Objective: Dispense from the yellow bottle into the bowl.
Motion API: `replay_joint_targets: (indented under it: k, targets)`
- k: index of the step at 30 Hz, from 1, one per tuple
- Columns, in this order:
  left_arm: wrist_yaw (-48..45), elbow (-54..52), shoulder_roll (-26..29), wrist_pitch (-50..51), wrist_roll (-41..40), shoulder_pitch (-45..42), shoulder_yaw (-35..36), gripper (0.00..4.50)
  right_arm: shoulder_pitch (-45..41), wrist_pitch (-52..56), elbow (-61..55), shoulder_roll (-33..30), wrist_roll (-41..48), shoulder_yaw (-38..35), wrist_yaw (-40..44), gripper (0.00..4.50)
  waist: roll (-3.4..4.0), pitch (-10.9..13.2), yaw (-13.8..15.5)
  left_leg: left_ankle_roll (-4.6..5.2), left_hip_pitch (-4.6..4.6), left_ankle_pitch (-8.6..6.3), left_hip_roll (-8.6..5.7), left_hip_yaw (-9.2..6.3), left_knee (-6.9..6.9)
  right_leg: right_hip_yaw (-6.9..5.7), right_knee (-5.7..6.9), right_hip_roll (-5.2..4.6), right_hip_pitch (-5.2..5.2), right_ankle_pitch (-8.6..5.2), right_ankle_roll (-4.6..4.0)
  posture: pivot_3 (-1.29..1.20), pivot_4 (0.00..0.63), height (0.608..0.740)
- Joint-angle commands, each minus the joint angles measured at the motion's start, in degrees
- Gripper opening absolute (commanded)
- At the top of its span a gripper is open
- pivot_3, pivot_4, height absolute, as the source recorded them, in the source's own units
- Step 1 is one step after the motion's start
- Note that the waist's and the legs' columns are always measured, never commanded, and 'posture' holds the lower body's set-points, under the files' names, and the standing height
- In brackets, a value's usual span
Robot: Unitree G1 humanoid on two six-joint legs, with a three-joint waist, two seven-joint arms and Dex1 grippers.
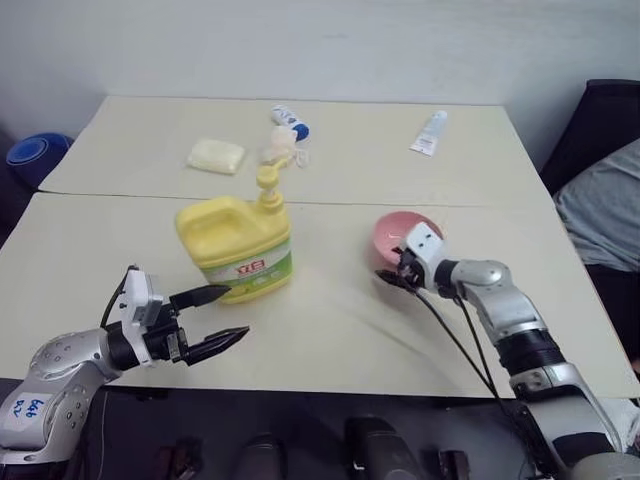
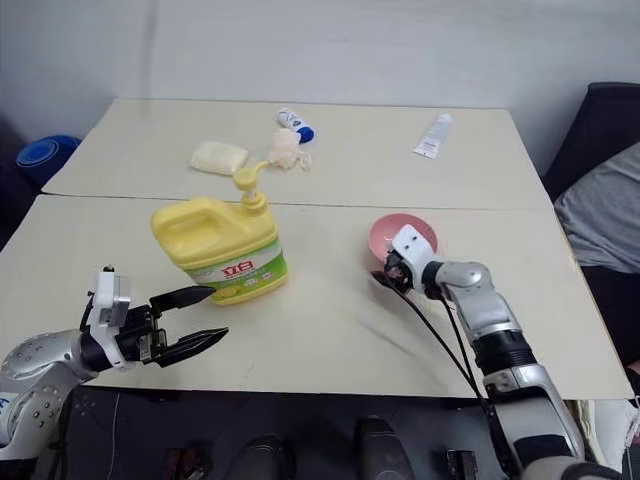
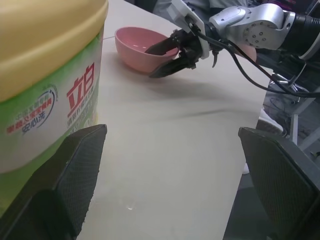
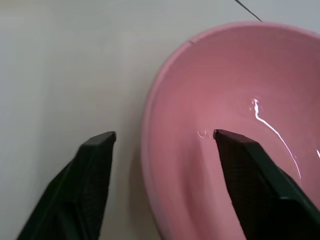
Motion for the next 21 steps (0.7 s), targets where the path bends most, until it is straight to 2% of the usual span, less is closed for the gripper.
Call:
replay_joint_targets:
  k: [1,6,9,13,15,21]
  targets:
    - [-0.6,-1.7,0.2,-0.4,-1.8,0.2,3.0,4.5,-0.3,-0.1,-2.3,-0.1,0.3,-0.6,1.4,1.8,0.0,0.0,0.0,0.0,0.0,0.0,0.01,0.0,0.03,0.0,0.01,0.01,0.0,0.0,0.0,0.0,0.15,0.74]
    - [0.4,-2.7,0.9,2.4,-5.4,-2.0,5.8,4.5,-1.3,-0.4,-5.3,-2.1,1.0,-0.6,5.9,0.04,-0.01,0.0,0.1,0.03,0.04,-0.01,-0.02,0.0,0.49,0.05,0.2,-0.01,0.06,0.0,0.0,0.0,0.15,0.74]
    - [1.8,-5.5,5.2,9.3,-14.7,-6.1,10.3,4.5,-3.8,-0.4,-11.2,-4.9,1.7,0.2,11.6,0.01,-0.09,0.1,0.2,0.06,0.1,0.01,-0.03,-0.05,0.49,0.05,0.29,-0.01,0.11,0.01,0.01,0.0,0.15,0.74]
    - [7.5,-2.4,12.2,16.9,-25.0,-20.6,13.4,3.57,-11.5,1.6,-14.8,-6.1,2.5,2.3,19.3,0.0,-0.08,0.1,0.2,0.02,0.06,0.03,-0.02,-0.12,0.46,0.02,0.33,0.01,0.03,0.01,0.01,0.0,0.15,0.74]
    - [10.2,1.2,13.8,18.7,-25.1,-29.7,11.1,2.95,-16.0,1.8,-12.8,-5.2,1.6,3.7,21.0,0.0,-0.08,0.1,0.1,-0.01,0.05,0.05,-0.04,-0.12,0.47,0.0,0.33,0.04,0.02,0.01,0.01,0.0,0.15,0.74]
    - [10.6,11.7,13.6,17.7,-12.4,-48.1,-1.8,1.02,-28.2,-3.5,1.5,1.0,-2.3,7.2,21.7,0.0,-0.08,0.1,-0.2,-0.01,0.02,0.07,-0.24,-0.09,0.49,0.02,0.42,0.03,0.01,0.03,0.06,0.0,0.15,0.74]
